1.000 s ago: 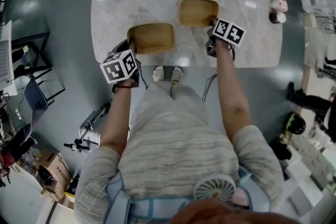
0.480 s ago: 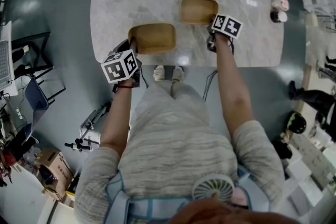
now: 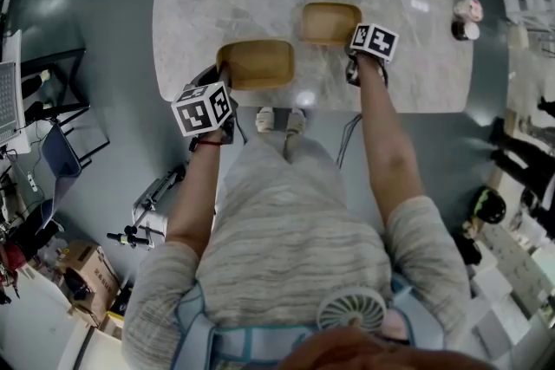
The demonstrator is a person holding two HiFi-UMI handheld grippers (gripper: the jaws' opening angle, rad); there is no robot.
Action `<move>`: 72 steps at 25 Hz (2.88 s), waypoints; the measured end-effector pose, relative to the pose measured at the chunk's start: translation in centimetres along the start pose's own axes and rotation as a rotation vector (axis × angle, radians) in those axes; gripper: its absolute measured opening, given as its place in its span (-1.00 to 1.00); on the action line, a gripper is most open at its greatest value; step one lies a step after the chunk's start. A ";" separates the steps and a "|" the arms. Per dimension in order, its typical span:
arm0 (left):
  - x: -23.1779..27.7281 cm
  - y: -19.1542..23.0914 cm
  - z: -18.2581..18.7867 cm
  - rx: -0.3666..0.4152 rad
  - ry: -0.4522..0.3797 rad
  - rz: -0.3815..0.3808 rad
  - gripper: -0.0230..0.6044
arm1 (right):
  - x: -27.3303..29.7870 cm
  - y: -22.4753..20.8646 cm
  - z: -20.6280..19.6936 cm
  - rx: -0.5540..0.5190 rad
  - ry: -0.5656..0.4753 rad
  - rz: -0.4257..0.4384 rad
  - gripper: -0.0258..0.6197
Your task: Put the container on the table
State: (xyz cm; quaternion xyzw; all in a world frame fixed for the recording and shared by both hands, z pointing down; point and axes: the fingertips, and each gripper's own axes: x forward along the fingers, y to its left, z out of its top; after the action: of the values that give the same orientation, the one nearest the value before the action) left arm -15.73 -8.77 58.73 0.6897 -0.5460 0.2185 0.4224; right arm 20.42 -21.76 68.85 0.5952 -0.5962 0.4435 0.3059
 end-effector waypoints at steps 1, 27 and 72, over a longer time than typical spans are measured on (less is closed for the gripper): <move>0.2 0.0 0.0 -0.001 0.004 0.000 -0.82 | 0.2 -0.1 0.0 -0.001 0.005 -0.007 -0.90; 1.1 0.2 -0.4 0.002 0.038 0.007 -0.82 | 2.8 -0.9 -1.5 -0.046 0.102 -0.088 -0.90; 1.8 0.1 -0.4 0.007 0.057 -0.001 -0.82 | 3.1 -0.5 -1.1 -0.048 0.042 0.019 -0.73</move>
State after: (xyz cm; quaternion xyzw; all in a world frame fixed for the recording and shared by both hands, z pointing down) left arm -15.19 -9.47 60.35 0.6850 -0.5327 0.2398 0.4354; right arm 20.43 -22.10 72.11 0.5726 -0.6056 0.4446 0.3283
